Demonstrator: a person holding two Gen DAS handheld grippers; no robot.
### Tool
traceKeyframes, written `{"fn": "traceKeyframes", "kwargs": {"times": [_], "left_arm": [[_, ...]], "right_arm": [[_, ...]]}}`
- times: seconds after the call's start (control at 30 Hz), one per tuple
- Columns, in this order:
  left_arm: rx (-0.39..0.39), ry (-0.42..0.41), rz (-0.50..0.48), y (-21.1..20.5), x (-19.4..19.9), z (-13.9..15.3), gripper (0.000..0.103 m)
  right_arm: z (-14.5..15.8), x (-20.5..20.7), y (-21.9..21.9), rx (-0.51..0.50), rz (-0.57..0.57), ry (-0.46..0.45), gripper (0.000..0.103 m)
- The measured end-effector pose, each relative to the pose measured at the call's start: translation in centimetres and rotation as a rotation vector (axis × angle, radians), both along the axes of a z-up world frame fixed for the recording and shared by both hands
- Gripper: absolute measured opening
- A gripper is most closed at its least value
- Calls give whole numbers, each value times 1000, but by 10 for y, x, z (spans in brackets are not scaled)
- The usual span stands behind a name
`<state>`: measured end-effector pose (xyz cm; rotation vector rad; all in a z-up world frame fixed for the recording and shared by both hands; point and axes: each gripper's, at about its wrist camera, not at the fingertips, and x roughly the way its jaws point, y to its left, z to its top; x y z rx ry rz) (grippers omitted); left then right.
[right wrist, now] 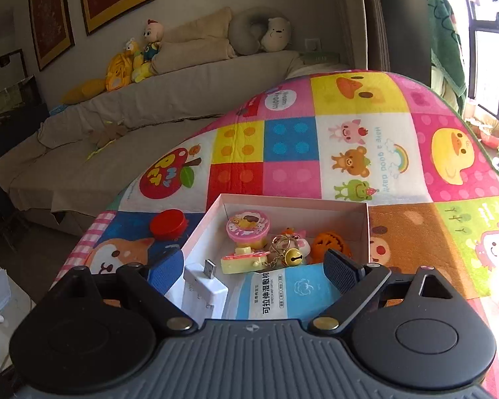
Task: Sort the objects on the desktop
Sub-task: 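Lower the yellow toy into the pink box with the left tool while the right tool drops the charger in, then grasp the white-red bottle toy with the right tool while the left tool grasps the red round lid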
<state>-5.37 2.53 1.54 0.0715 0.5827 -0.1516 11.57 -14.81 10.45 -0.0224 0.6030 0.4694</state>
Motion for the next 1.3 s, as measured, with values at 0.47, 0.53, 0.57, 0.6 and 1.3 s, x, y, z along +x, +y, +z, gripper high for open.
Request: {"fn": "traceKeyframes", "kwargs": {"times": [0.47, 0.53, 0.57, 0.6, 1.3], "left_arm": [[31, -21, 124, 36, -18, 20, 102], [34, -12, 171, 47, -19, 19, 102], [29, -3, 198, 54, -19, 19, 102], [22, 3, 213, 59, -18, 19, 102], [-125, 63, -70, 22, 31, 28, 102]], "right_arm": [[-59, -86, 27, -165, 241, -22, 85], [-68, -86, 40, -158, 271, 4, 77], [-71, -85, 46, -153, 282, 16, 75], [-75, -84, 51, -148, 287, 29, 70], [-89, -85, -22, -175, 52, 44, 68]]}}
